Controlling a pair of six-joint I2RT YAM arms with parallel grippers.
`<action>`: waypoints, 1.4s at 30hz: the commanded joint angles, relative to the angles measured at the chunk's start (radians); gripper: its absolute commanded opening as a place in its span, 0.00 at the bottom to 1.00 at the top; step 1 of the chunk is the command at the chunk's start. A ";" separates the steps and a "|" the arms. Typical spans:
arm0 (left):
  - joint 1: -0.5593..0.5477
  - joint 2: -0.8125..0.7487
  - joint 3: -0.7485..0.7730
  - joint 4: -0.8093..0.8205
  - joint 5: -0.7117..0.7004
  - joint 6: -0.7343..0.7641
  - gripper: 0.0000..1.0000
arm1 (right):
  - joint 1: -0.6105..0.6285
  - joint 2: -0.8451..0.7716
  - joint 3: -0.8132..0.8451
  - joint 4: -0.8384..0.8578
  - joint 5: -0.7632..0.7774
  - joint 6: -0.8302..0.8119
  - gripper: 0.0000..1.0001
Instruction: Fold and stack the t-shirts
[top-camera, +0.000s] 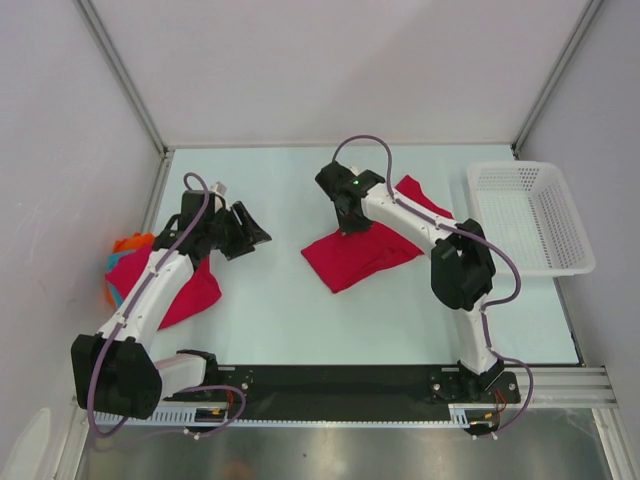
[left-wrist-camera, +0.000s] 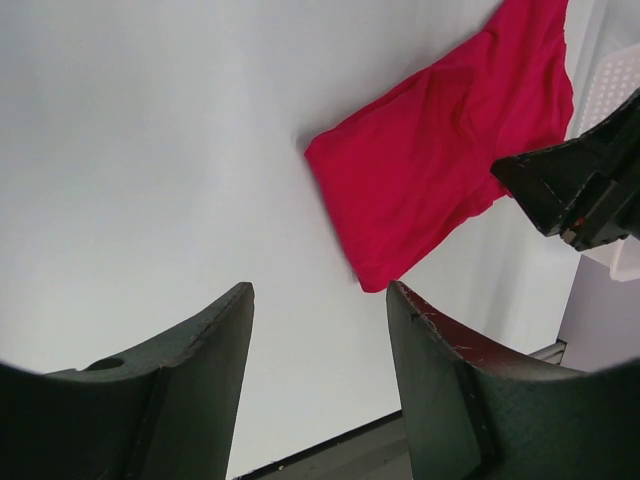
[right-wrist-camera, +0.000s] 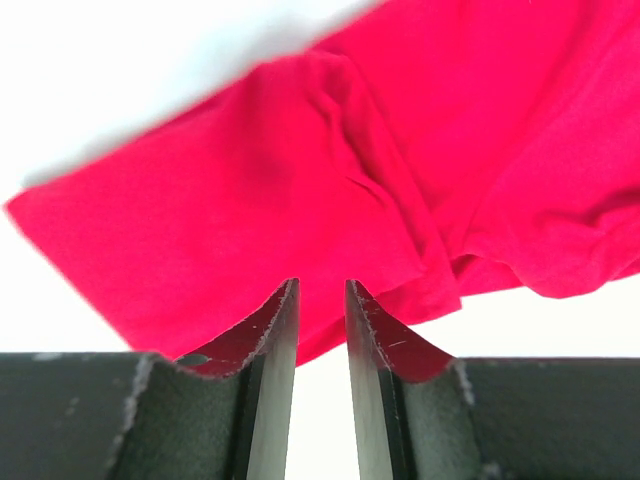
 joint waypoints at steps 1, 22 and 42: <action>0.009 0.002 -0.004 0.031 0.019 0.034 0.61 | 0.011 0.041 0.088 -0.031 0.002 -0.016 0.30; 0.019 0.046 0.018 0.027 0.002 0.051 0.61 | -0.092 0.244 0.235 -0.001 -0.087 -0.105 0.30; 0.021 0.063 0.022 0.022 0.005 0.059 0.61 | -0.124 0.278 0.307 -0.018 -0.082 -0.114 0.30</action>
